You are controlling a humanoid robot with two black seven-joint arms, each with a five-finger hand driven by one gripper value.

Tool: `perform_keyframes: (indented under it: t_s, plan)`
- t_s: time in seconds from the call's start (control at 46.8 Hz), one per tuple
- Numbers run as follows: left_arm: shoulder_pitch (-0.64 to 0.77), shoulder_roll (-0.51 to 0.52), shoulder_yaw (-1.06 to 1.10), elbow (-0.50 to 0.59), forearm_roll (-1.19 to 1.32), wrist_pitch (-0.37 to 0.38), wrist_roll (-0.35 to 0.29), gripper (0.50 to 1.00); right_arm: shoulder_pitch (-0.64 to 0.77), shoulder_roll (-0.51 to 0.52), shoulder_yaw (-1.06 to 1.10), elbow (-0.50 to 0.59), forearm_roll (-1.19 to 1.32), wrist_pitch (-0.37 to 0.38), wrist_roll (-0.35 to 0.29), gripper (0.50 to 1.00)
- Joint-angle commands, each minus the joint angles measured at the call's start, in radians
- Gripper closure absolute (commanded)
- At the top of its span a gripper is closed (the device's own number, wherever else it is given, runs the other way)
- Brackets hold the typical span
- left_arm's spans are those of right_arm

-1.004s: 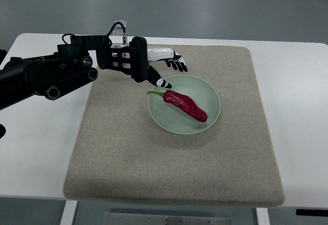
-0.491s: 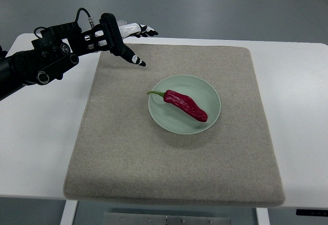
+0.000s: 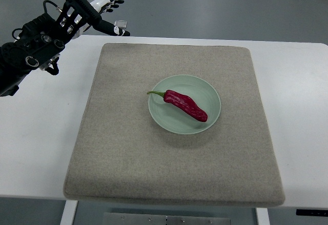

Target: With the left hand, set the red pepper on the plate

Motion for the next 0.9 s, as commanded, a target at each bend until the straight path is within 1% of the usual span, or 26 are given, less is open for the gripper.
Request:
perform_keyframes:
  t_s: [0.0,0.235,0.32,0.427,0.598,0.726,0.876]
  plan:
    - [0.0,-0.001,0.001,0.017,-0.178,0.025,0.002,0.542,0.0,0.0,0.0,0.0,0.0,0.0,0.0,0.572]
    - [0.0,-0.034,-0.012,0.089,-0.519,0.039,0.006,0.542,0.0,0.0,0.0,0.0,0.0,0.0,0.0,0.572]
    - [0.002,-0.043,-0.015,0.105,-0.596,0.059,0.017,0.544,0.0,0.0,0.0,0.0,0.0,0.0,0.0,0.572]
    - [0.002,-0.044,-0.029,0.101,-0.677,0.103,0.043,0.544,0.0,0.0,0.0,0.0,0.0,0.0,0.0,0.572]
    - [0.003,-0.051,-0.046,0.101,-0.816,0.107,0.097,0.542,0.0,0.0,0.0,0.0,0.0,0.0,0.0,0.57]
    - [0.022,-0.06,-0.049,0.097,-0.883,0.067,0.102,0.538,0.0,0.0,0.0,0.0,0.0,0.0,0.0,0.572]
    - [0.051,-0.081,-0.109,0.115,-0.903,-0.088,0.102,0.538,0.0,0.0,0.0,0.0,0.0,0.0,0.0,0.572]
